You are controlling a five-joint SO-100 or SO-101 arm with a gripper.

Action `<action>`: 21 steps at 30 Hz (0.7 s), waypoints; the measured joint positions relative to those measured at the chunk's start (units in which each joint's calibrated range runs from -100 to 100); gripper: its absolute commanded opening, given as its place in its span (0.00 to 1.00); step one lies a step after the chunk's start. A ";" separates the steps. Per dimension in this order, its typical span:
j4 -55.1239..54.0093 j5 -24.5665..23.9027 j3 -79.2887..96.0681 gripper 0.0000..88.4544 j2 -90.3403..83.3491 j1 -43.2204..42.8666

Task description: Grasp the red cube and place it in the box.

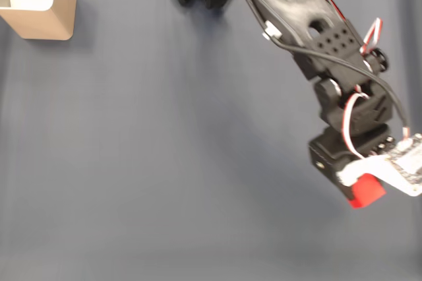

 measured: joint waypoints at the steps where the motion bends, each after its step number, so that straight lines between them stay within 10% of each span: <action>1: 0.32 -0.05 1.90 0.05 -2.17 0.82; 21: 5.97 -1.22 32.91 0.05 -41.16 23.89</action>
